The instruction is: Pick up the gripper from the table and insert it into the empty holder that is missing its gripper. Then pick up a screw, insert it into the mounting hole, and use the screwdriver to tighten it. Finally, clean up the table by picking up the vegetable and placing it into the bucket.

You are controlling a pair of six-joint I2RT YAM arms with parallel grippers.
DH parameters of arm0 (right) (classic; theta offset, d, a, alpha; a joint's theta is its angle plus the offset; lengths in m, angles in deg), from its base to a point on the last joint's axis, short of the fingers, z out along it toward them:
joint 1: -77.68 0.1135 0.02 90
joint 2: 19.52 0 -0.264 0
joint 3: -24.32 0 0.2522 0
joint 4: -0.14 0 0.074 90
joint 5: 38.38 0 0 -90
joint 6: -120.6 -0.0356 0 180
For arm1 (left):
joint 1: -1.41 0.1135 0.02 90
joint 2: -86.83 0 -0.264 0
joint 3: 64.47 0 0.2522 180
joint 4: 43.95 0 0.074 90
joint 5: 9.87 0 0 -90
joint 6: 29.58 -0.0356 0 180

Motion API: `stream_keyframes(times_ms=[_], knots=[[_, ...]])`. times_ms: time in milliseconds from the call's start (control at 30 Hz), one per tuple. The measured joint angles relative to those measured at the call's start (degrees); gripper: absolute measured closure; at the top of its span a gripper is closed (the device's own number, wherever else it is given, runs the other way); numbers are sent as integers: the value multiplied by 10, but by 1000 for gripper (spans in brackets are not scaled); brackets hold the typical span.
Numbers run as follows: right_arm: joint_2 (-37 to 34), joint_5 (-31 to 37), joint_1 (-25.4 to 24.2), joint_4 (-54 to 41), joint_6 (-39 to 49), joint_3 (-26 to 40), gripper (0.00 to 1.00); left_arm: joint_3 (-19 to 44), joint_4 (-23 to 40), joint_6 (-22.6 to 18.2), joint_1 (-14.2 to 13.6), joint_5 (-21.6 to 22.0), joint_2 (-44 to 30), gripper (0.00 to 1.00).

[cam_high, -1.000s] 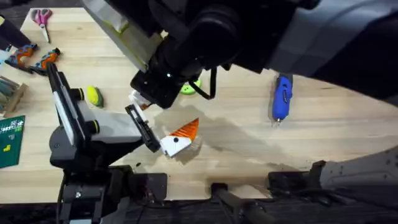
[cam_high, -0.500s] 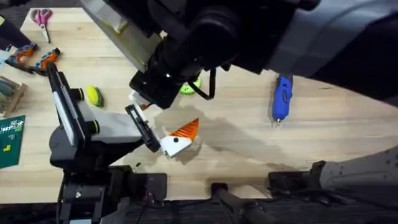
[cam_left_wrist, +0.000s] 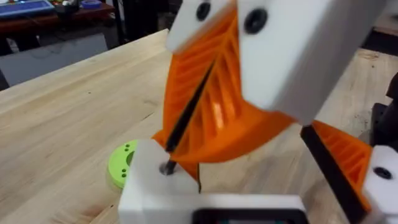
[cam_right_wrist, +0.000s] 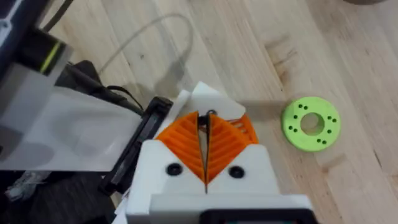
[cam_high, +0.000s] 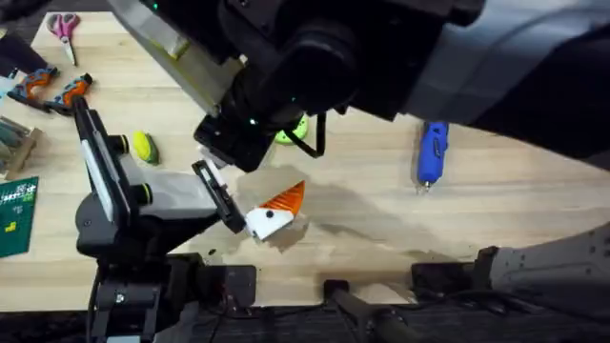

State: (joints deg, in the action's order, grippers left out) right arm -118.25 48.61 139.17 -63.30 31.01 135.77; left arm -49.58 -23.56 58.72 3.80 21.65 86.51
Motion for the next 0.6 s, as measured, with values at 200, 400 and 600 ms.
stream_keyframes(times_ms=[200, 400, 600], knots=[[0, 3, 2, -15, 0, 0, 995, 0, 0, 0, 0, 0, 0, 15], [0, 5, 2, -16, 0, 0, 995, 0, 0, 0, 0, 0, 0, 15], [0, 9, 3, -16, 0, 0, 995, 0, 0, 0, 0, 0, 0, 15]])
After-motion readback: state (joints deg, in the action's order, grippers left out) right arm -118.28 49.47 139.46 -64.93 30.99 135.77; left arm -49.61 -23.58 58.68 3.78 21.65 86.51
